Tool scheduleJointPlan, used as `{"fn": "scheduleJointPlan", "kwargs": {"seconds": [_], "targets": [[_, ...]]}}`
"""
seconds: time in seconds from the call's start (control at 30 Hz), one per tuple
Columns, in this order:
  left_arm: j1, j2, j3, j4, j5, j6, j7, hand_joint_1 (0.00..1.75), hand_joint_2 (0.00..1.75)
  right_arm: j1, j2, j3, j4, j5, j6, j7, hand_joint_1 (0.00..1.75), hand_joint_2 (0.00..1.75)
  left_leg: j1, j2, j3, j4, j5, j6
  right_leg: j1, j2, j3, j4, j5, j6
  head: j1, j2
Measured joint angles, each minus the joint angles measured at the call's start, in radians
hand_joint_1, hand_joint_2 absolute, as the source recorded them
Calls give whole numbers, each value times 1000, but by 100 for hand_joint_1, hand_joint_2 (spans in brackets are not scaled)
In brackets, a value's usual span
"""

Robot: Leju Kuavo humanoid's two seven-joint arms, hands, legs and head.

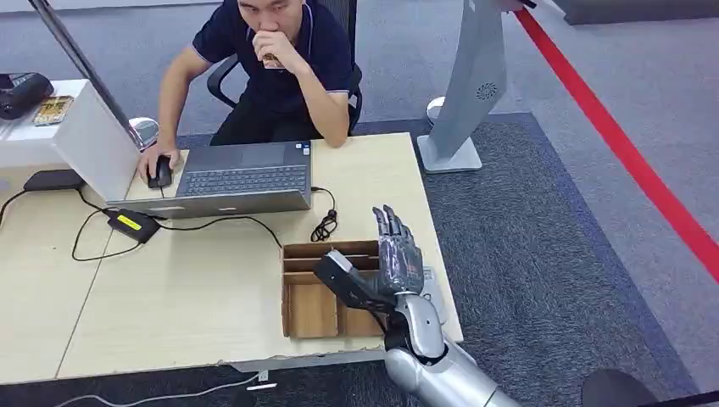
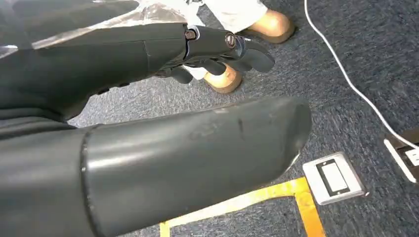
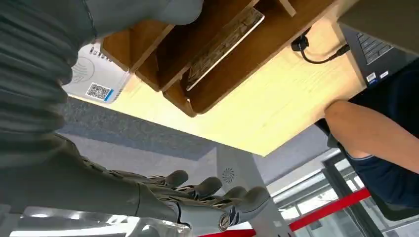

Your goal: Pass the card to the sensor for recognition and then transmit it.

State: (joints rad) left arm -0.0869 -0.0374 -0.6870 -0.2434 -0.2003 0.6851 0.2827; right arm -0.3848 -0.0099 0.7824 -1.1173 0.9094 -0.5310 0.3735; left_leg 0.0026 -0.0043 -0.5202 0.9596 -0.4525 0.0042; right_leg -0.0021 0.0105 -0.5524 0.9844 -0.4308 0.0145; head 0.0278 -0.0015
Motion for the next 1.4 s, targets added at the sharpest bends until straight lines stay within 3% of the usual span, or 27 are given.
{"fn": "scheduleJointPlan", "kwargs": {"seconds": [1.4], "targets": [[0,0,-1,0,5,0,-4,0,0,0,-1,0,9,-3,-4,3,3,175,0,0,0,0,0,0,0,0,0,0,0,0,0,0]]}}
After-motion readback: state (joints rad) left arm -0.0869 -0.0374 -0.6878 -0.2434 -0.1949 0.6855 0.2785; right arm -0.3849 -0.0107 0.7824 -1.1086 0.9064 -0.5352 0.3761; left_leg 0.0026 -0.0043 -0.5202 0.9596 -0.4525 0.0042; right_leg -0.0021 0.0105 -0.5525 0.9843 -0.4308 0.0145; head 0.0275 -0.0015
